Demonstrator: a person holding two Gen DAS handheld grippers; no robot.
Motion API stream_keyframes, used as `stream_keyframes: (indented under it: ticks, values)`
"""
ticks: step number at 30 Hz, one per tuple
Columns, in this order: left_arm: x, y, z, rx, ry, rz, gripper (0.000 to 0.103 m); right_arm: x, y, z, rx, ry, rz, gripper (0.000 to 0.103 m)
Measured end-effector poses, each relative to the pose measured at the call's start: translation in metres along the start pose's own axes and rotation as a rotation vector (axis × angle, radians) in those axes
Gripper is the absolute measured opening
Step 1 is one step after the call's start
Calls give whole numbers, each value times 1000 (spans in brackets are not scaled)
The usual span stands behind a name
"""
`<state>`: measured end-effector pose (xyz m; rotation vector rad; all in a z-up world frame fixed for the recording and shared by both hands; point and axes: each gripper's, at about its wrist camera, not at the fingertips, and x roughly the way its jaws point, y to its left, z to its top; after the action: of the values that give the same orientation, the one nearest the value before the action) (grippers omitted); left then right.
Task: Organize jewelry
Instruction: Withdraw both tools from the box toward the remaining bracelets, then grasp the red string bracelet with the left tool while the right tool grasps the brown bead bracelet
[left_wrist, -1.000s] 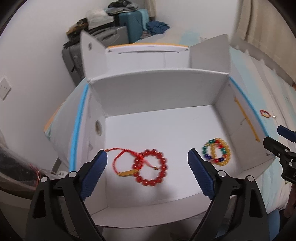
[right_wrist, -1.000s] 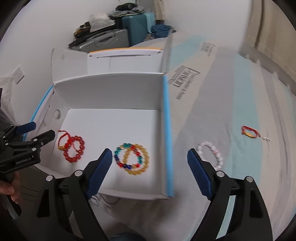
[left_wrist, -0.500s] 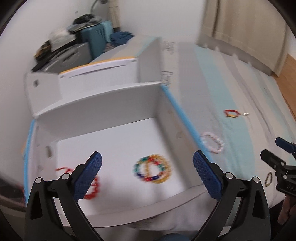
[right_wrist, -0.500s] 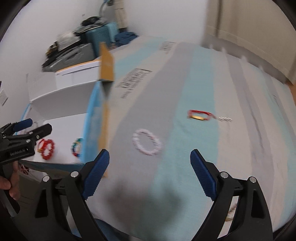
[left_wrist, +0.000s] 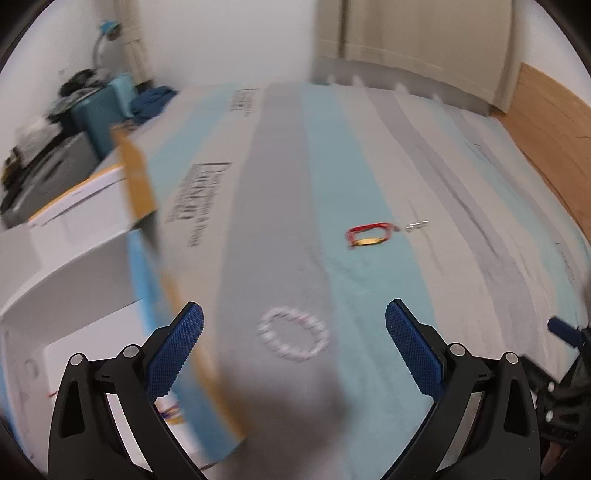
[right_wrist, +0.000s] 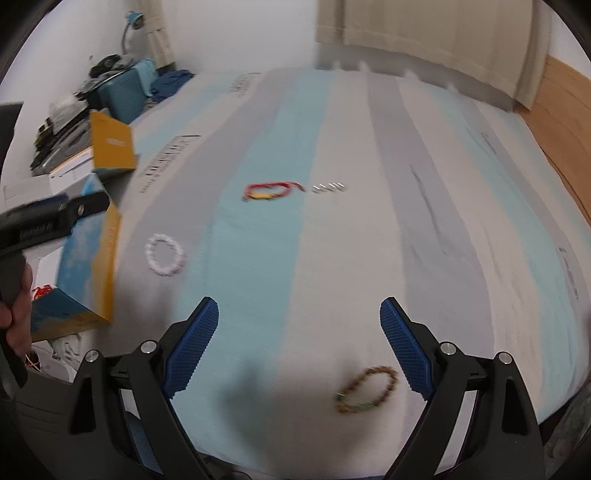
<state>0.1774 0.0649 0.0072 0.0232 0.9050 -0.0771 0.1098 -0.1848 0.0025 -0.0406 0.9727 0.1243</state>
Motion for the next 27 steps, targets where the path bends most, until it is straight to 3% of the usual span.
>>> stream_keyframes:
  ticks: [14, 19, 27]
  values:
    - [132, -58, 38, 49, 53, -4, 97, 62, -85, -43, 94, 121, -42, 85]
    - [186, -55, 53, 5, 89, 6, 97, 78, -100, -62, 119, 169, -39, 82]
    - [237, -59, 58, 34, 131, 35, 91, 100, -105, -86, 132, 226, -25, 75]
